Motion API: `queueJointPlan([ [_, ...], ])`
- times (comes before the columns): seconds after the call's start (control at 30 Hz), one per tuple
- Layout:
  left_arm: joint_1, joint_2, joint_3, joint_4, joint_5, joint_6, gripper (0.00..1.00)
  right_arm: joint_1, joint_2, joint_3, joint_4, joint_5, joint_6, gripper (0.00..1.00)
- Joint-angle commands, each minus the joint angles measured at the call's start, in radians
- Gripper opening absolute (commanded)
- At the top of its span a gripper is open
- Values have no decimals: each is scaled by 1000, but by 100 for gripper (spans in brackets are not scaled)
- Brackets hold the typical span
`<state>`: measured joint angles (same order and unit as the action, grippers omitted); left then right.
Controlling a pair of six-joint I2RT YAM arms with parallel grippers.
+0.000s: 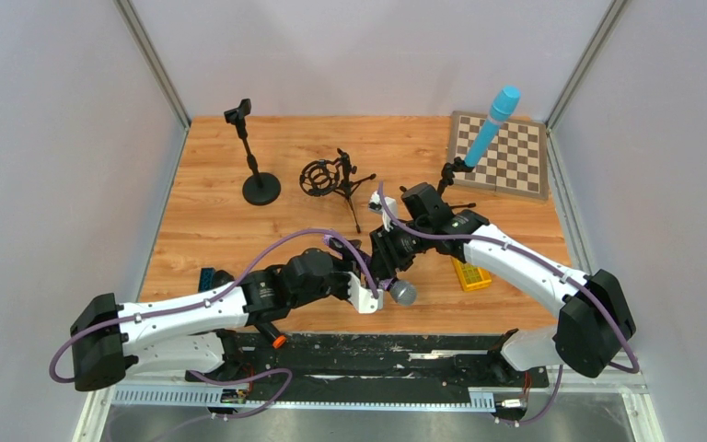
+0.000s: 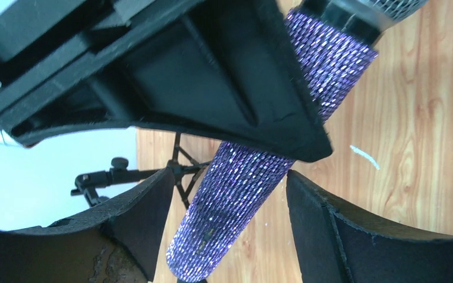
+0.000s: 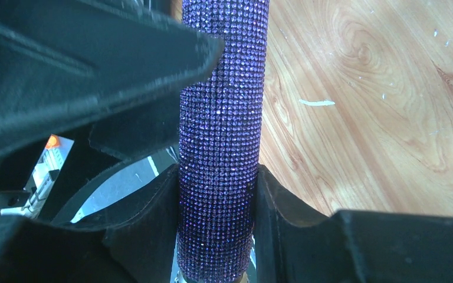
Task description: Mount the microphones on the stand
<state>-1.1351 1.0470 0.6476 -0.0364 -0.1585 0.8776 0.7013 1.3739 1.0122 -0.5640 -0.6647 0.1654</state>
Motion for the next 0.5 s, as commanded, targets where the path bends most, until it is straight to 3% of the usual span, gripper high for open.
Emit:
queueJointPlan([
  [0.0,-31,12,8,52,55,-7,77,-7,-19,21,53,-41,27,0],
  [0.23,-44,36,-3,62,60,-32,66,-16,-21,40,64,-89,42,0],
  [0.47,-45,56,-8,92,34,-47,64,-17,-30,41,66,-111,51,0],
])
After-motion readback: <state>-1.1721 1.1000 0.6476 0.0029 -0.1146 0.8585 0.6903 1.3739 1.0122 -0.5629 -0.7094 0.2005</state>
